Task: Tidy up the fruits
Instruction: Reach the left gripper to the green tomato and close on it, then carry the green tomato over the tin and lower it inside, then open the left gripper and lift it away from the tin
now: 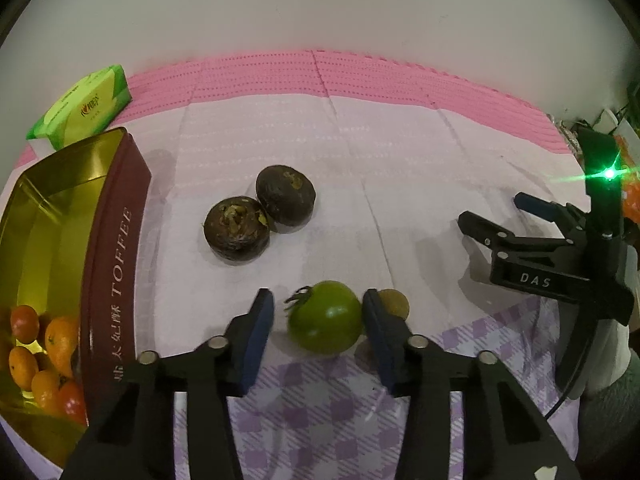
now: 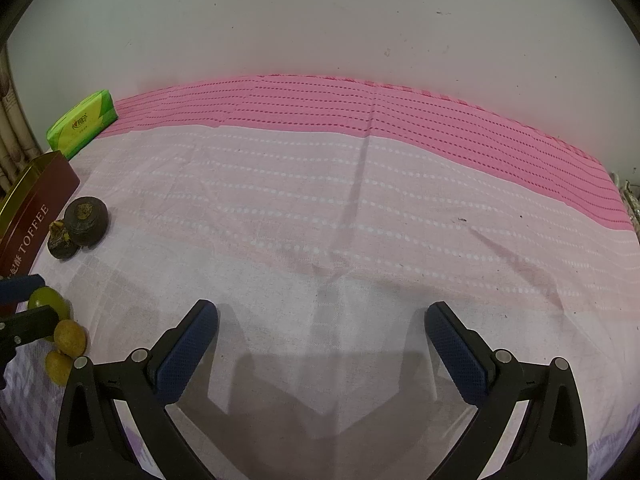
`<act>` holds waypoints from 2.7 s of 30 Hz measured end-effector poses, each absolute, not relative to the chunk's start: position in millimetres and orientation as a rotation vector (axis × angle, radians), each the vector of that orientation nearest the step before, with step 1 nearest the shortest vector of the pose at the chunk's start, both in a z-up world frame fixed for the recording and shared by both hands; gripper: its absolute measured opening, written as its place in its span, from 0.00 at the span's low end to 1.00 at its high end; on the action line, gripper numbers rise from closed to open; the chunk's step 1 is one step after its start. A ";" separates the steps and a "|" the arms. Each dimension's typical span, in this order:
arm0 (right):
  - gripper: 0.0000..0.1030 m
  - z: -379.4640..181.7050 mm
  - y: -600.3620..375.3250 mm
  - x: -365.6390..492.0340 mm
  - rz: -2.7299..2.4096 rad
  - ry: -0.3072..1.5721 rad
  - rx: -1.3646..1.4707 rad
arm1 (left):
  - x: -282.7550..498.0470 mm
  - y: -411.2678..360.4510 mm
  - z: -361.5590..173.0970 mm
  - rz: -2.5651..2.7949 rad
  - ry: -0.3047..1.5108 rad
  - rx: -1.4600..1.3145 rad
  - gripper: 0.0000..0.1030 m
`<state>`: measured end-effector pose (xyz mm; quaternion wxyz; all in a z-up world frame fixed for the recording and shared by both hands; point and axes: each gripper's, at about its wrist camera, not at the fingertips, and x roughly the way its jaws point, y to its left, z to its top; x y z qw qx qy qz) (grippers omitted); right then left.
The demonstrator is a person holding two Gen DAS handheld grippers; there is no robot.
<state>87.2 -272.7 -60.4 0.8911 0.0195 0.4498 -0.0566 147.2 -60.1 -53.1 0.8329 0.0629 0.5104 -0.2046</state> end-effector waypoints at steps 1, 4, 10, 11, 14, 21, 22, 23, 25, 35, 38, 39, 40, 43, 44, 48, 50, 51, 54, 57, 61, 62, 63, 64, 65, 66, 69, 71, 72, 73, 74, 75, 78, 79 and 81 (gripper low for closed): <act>1.00 -60.4 -272.7 87.2 -0.117 0.934 0.040 | 146.9 -59.7 -54.4 -0.430 1.084 0.134 0.35; 1.00 -60.6 -272.7 87.2 -0.117 0.934 0.040 | 145.4 -57.3 -56.9 -0.433 1.092 0.123 0.33; 1.00 -60.8 -272.6 87.3 -0.117 0.933 0.040 | 140.9 -56.9 -56.3 -0.431 1.084 0.140 0.33; 1.00 -60.9 -272.7 87.3 -0.117 0.933 0.040 | 140.1 -56.3 -55.3 -0.433 1.084 0.138 0.33; 1.00 -61.0 -272.6 87.3 -0.117 0.933 0.040 | 138.1 -52.9 -49.8 -0.428 1.072 0.132 0.33; 1.00 -61.0 -272.5 87.3 -0.117 0.933 0.040 | 135.8 -35.6 -23.1 -0.397 1.018 0.125 0.33; 1.00 -61.0 -272.5 87.3 -0.117 0.933 0.040 | 136.0 -31.3 -18.5 -0.390 1.005 0.123 0.33; 1.00 -61.0 -272.6 87.3 -0.117 0.933 0.040 | 136.8 -25.6 -12.8 -0.380 0.990 0.120 0.33; 1.00 -61.1 -272.7 87.3 -0.117 0.933 0.040 | 139.2 -14.5 -3.7 -0.358 0.965 0.116 0.33; 1.00 -60.9 -272.6 87.5 -0.117 0.933 0.040 | 175.9 72.0 -0.9 -0.141 0.953 0.110 0.33; 1.00 -60.9 -272.8 87.5 -0.117 0.933 0.040 | 187.7 93.7 -13.5 -0.089 0.992 0.095 0.33; 1.00 -60.8 -272.5 87.6 -0.117 0.933 0.040 | 192.0 99.1 -17.2 -0.081 1.004 0.089 0.33; 1.00 -61.0 -272.7 87.5 -0.117 0.933 0.040 | 195.7 104.3 -21.3 -0.066 1.013 0.089 0.33; 1.00 -61.0 -272.5 87.5 -0.117 0.932 0.040 | 202.8 111.7 -30.3 -0.044 1.027 0.102 0.33; 1.00 -61.2 -272.8 87.4 -0.117 0.932 0.040 | 204.6 113.5 -33.3 -0.037 1.034 0.104 0.33; 1.00 -61.3 -272.6 87.5 -0.117 0.932 0.040 | 207.3 117.3 -41.1 -0.033 1.057 0.112 0.33; 1.00 -61.4 -272.7 87.4 -0.117 0.932 0.040 | 207.7 118.0 -43.4 -0.035 1.061 0.114 0.33; 1.00 -61.5 -272.8 87.4 -0.117 0.932 0.040 | 207.8 118.6 -44.1 -0.034 1.064 0.114 0.33; 1.00 -61.5 -272.9 87.3 -0.117 0.932 0.040 | 213.3 118.1 -49.2 -0.033 1.073 0.111 0.33; 1.00 -61.6 -272.8 87.3 -0.117 0.932 0.040 | 215.0 118.2 -51.9 -0.034 1.077 0.106 0.33; 1.00 -61.5 -272.9 87.3 -0.117 0.932 0.040 | 214.2 116.6 -53.2 -0.034 1.076 0.116 0.33; 1.00 -61.4 -272.8 87.4 -0.117 0.932 0.040 | 213.4 116.8 -53.9 -0.035 1.074 0.117 0.33; 1.00 -61.4 -272.7 87.4 -0.117 0.932 0.040 | 213.7 116.5 -53.8 -0.035 1.073 0.116 0.33; 1.00 -61.3 -272.7 87.4 -0.117 0.932 0.040 | 213.9 116.6 -54.5 -0.034 1.071 0.117 0.33; 1.00 -61.3 -272.8 87.4 -0.117 0.932 0.040 | 213.8 116.8 -55.2 -0.033 1.070 0.119 0.33; 1.00 -61.3 -272.8 87.4 -0.117 0.932 0.040 | 213.1 117.0 -55.4 -0.031 1.069 0.121 0.33; 1.00 -61.3 -272.8 87.4 -0.117 0.932 0.040 | 212.9 116.0 -56.1 -0.025 1.066 0.124 0.34; 1.00 -61.2 -272.7 87.5 -0.117 0.932 0.040 | 212.6 115.5 -56.2 -0.024 1.066 0.125 0.34; 1.00 -61.1 -272.6 87.5 -0.117 0.932 0.040 | 212.3 115.4 -56.5 -0.024 1.065 0.125 0.34; 1.00 -61.2 -272.6 87.6 -0.117 0.932 0.040 | 212.3 115.3 -56.6 -0.023 1.064 0.127 0.34; 1.00 -61.2 -272.6 87.5 -0.117 0.932 0.040 | 212.4 115.1 -56.9 -0.020 1.063 0.131 0.34; 1.00 -61.2 -272.5 87.6 -0.117 0.932 0.040 | 212.4 114.7 -57.1 -0.018 1.062 0.135 0.34; 1.00 -61.3 -272.6 87.5 -0.117 0.932 0.040 | 212.3 113.3 -58.4 -0.012 1.060 0.147 0.35; 1.00 -61.2 -272.5 87.6 -0.117 0.932 0.040 | 212.4 113.0 -58.8 -0.011 1.060 0.151 0.35; 1.00 -61.2 -272.6 87.6 -0.117 0.931 0.040 | 213.0 112.6 -59.1 -0.010 1.059 0.153 0.37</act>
